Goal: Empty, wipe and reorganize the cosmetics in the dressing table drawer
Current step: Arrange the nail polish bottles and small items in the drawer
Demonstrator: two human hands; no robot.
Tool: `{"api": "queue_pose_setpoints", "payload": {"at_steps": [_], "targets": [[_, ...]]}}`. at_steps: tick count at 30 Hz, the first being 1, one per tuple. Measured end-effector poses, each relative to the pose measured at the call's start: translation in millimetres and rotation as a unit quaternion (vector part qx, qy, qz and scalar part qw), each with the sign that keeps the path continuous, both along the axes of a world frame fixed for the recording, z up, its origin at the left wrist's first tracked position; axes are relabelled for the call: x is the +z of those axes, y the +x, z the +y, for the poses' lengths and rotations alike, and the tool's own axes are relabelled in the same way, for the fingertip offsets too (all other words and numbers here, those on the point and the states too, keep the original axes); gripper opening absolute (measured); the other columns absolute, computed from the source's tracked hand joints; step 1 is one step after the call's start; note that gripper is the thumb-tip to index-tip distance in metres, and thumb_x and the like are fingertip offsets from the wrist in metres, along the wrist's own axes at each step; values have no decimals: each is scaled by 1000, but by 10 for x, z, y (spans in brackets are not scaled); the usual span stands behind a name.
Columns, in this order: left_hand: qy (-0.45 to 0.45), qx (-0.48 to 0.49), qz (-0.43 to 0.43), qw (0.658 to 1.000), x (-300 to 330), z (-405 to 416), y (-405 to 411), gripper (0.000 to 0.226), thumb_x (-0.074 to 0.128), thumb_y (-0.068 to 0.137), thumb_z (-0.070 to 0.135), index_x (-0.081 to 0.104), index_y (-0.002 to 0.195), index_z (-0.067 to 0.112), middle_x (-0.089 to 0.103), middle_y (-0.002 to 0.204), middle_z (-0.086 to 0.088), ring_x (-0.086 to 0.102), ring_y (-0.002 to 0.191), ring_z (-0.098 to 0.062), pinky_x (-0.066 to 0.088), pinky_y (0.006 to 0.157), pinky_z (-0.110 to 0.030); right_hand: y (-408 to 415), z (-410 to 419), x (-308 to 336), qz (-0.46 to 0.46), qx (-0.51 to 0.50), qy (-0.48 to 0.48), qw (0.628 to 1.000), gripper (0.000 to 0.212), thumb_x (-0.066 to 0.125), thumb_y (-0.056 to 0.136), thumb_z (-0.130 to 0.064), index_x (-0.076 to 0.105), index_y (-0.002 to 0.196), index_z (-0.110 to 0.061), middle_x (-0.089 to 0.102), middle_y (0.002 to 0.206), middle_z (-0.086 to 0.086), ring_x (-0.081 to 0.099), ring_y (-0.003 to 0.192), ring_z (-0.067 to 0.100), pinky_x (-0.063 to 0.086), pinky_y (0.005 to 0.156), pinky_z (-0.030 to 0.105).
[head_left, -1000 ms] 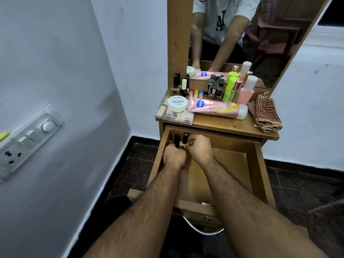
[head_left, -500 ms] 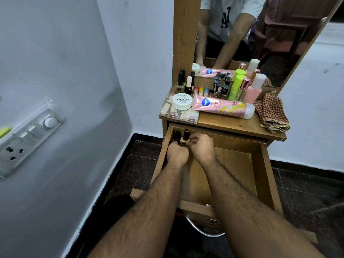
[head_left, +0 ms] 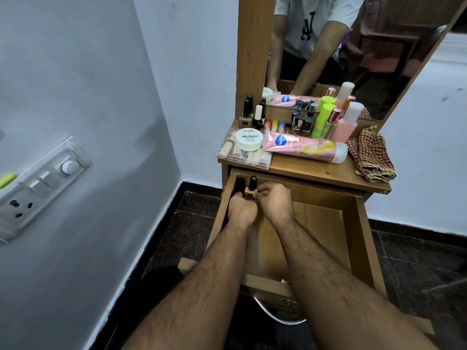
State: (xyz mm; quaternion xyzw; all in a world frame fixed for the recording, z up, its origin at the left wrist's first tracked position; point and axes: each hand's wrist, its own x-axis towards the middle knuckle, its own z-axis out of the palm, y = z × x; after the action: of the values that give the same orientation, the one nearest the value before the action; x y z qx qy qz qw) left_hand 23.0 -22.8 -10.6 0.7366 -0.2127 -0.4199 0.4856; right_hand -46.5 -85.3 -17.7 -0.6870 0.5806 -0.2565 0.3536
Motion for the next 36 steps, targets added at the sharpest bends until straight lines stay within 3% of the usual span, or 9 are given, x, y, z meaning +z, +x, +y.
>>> {"api": "queue_pose_setpoints", "payload": {"at_steps": [5, 8, 11, 16, 20, 23, 28, 32, 36], "targets": [[3, -15, -20, 1000, 96, 105, -29, 27, 51, 89, 2, 64, 110, 12, 67, 98, -8, 63, 97, -28, 54, 88, -40, -97, 51, 109, 32, 18, -28, 999, 15, 71, 84, -9, 76, 98, -10, 75, 93, 3, 68, 90, 17, 49, 79, 20], [-13, -33, -58, 998, 181, 221, -36, 19, 53, 93, 10, 67, 104, 17, 68, 90, -4, 63, 86, -25, 51, 75, -33, -195, 88, 245, 39, 24, -33, 998, 6, 74, 83, -15, 73, 80, -20, 71, 77, -4, 68, 81, 16, 54, 76, 27], [-45, -47, -145, 987, 308, 349, -15, 22, 61, 94, 18, 71, 113, 20, 70, 107, 3, 63, 98, -15, 48, 82, -23, -305, 140, 387, 51, 31, -48, 997, 21, 75, 81, -27, 65, 64, -24, 68, 61, -7, 69, 69, 13, 56, 72, 30], [-138, 11, -209, 968, 625, 378, 192, 15, 68, 88, 19, 73, 101, 23, 73, 93, 8, 67, 89, -8, 54, 85, -27, -401, 219, 748, 3, 38, -78, 996, 19, 73, 83, -31, 67, 68, -22, 67, 55, -6, 67, 52, 9, 58, 65, 37], [-206, 27, -248, 946, 977, 116, 454, 14, 69, 89, 19, 72, 103, 20, 71, 94, 10, 66, 89, -6, 56, 86, -29, -290, 92, 1173, -5, 44, -174, 984, 10, 73, 85, -30, 69, 81, -22, 64, 67, -12, 61, 64, 4, 46, 61, 24], [-226, 33, -286, 931, 1222, -184, 670, 14, 68, 89, 19, 72, 102, 22, 68, 88, 14, 65, 85, -3, 56, 82, -26, -128, -158, 1417, -20, 34, -229, 973, 7, 72, 86, -28, 70, 91, -23, 59, 71, -13, 54, 67, 4, 43, 63, 24], [-184, 0, -331, 925, 1357, -659, 992, 24, 70, 86, 15, 70, 110, 19, 67, 91, 11, 63, 85, -5, 49, 80, -20, 137, -673, 1564, 8, 28, -221, 975, 7, 71, 84, -20, 67, 89, -22, 58, 75, -11, 53, 69, 5, 34, 57, 16], [-128, -25, -360, 924, 1337, -985, 1172, 27, 75, 82, 15, 71, 109, 19, 70, 97, 8, 62, 88, -8, 45, 78, -20, 305, -982, 1538, 88, 26, -192, 977, 13, 73, 79, -20, 63, 72, -23, 68, 77, -5, 64, 80, 17, 51, 70, 30], [-81, -77, -378, 919, 1241, -1211, 1247, 32, 80, 80, 20, 71, 110, 20, 72, 107, 5, 65, 98, -13, 53, 87, -30, 423, -1141, 1438, 142, 47, -178, 973, 12, 79, 79, -24, 67, 77, -24, 71, 84, -2, 65, 86, 18, 55, 75, 34]]}}
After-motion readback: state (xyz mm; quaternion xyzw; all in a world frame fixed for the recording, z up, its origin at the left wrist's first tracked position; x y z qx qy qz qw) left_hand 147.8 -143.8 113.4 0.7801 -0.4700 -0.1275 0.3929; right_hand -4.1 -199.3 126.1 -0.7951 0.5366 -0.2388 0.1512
